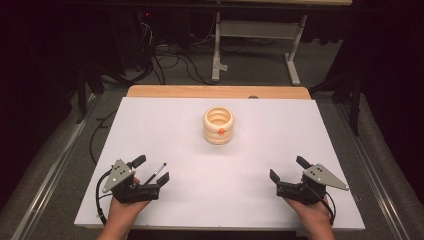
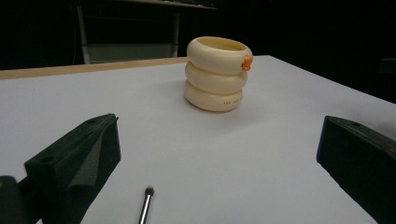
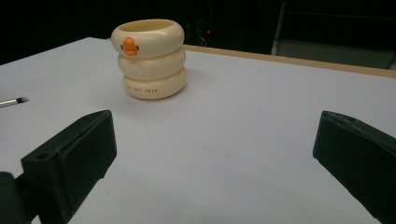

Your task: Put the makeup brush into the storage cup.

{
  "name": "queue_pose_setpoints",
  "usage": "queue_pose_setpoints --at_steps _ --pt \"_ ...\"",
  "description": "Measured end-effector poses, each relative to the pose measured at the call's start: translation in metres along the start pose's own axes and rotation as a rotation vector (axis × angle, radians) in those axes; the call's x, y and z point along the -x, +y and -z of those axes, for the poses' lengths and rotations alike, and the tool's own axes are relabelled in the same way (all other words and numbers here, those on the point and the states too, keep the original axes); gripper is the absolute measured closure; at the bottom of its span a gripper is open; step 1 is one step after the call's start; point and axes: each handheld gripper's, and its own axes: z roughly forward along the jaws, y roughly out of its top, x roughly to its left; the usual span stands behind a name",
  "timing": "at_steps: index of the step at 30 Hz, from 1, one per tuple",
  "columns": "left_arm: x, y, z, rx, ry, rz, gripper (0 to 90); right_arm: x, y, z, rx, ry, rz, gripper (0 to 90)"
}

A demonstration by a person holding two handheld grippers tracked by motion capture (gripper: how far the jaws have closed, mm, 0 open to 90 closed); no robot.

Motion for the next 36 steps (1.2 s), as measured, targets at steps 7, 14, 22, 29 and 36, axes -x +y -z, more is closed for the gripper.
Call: queue_pose_setpoints --at_steps 7,14,22,29,36 --pt "0.0012 -0.0004 -0.0014 -0.007 -0.005 -0.007 0.5 0.0018 -0.0007 0.001 0.006 -0.008 -0.001 1.0" --pt "0.0009 -0.0008 -0.0019 -0.006 -0.005 -0.004 0.5 0.0022 0.0 0.0015 0.019 -0.006 -0.006 1.1" --pt "0.0016 -0.0007 -0.002 -0.005 -0.005 -0.012 0.7 0.0007 0.0015 0.0032 0.04 0.005 -0.002 1.1" --pt "0.0022 -0.0004 -0.002 -0.004 -0.015 -0.008 0.7 0.0002 0.0022 0.0039 0.045 0.003 -0.001 1.1" --pt "0.0022 -0.0005 -0.0022 0.0 -0.018 0.0 0.7 -0.0036 0.0027 0.0025 0.04 0.006 0.013 1.2"
